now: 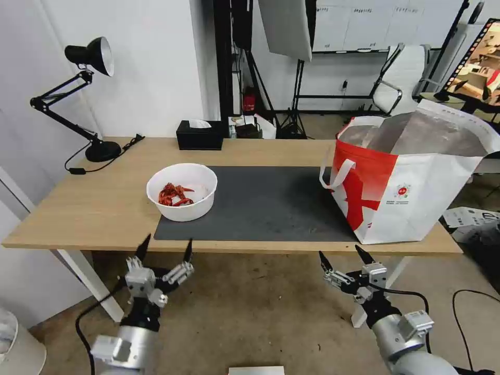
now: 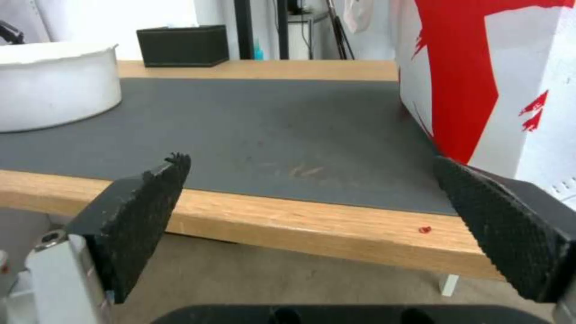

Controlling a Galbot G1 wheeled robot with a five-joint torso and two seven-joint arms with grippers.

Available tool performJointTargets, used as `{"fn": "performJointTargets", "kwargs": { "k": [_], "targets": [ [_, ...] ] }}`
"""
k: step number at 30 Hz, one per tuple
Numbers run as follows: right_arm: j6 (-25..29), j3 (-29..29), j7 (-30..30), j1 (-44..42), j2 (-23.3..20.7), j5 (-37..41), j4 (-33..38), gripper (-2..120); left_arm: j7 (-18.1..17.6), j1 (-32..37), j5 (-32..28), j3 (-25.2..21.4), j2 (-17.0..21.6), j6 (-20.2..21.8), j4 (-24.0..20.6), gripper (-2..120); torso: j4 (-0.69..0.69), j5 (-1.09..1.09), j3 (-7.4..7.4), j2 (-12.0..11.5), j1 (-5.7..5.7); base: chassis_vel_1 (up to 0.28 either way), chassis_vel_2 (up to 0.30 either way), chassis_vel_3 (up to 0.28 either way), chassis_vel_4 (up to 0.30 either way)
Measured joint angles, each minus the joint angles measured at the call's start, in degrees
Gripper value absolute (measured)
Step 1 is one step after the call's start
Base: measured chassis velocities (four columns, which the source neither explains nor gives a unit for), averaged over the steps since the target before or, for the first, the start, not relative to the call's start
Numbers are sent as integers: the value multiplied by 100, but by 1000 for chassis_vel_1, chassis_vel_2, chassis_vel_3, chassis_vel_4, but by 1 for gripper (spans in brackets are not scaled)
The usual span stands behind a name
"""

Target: Pick up the trash from the table and place it into the takeout bag.

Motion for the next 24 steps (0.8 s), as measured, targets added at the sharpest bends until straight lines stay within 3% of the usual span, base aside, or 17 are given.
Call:
{"fn": "performJointTargets", "kwargs": {
  "k": [3, 6, 7, 10, 11, 13, 14, 17, 18, 21, 22, 24],
  "targets": [
    [0, 0, 0, 0, 0, 1, 0, 100, -114, -168, -392, -78, 178, 281, -87, 100, 0, 1, 0, 0, -1, 0, 0, 0, 0],
    [0, 0, 0, 1, 0, 3, 2, 100, -537, -769, -1503, -293, 962, 908, -148, 100, -1, -1, 0, 0, 0, 0, 0, 0, 0],
    [0, 0, 0, 1, 0, 3, 2, 100, -537, -769, -1503, -293, 962, 908, -148, 100, -1, -1, 0, 0, 0, 0, 0, 0, 0],
    [0, -1, 0, 1, -1, 5, 4, 100, -827, -1285, -2712, -516, 1925, 1378, -62, 100, -1, 0, 0, 0, 0, 0, 0, 0, 0],
    [0, -1, 0, 1, -1, 5, 4, 100, -827, -1285, -2712, -516, 1925, 1378, -62, 100, -1, 0, 0, 0, 0, 0, 0, 0, 0],
    [1, -1, -1, 1, -1, 5, 5, 100, -953, -1689, -3431, -553, 2496, 1636, 153, 100, -1, 0, 0, 0, 0, 0, 0, 0, 0],
    [1, -1, -1, 1, -1, 5, 5, 100, -953, -1689, -3431, -553, 2496, 1636, 153, 100, -1, 0, 0, 0, 0, 0, 0, 0, 0],
    [2, 0, -1, 2, -1, 5, 5, 100, -1061, -2684, -4554, -325, 3167, 2322, 755, 100, 0, -1, 1, 0, 1, 0, 0, 0, 0],
    [2, 0, -1, 2, -1, 5, 5, 100, -1061, -2684, -4554, -325, 3167, 2322, 755, 100, 0, -1, 1, 0, 1, 0, 0, 0, 0],
    [3, 0, -1, 2, -1, 6, 5, 100, -1083, -3685, -5279, 81, 3522, 3214, 1477, 100, -1, 0, 1, 0, 1, 0, 0, 0, 0],
    [3, 0, -1, 2, -1, 6, 5, 100, -1083, -3685, -5279, 81, 3522, 3214, 1477, 100, -1, 0, 1, 0, 1, 0, 0, 0, 0],
    [4, 0, -2, 2, -1, 6, 5, 100, -1157, -4317, -5581, 429, 3619, 3853, 1940, 100, 1, 0, 1, 0, 1, 0, 0, 0, 0]
  ]
}}
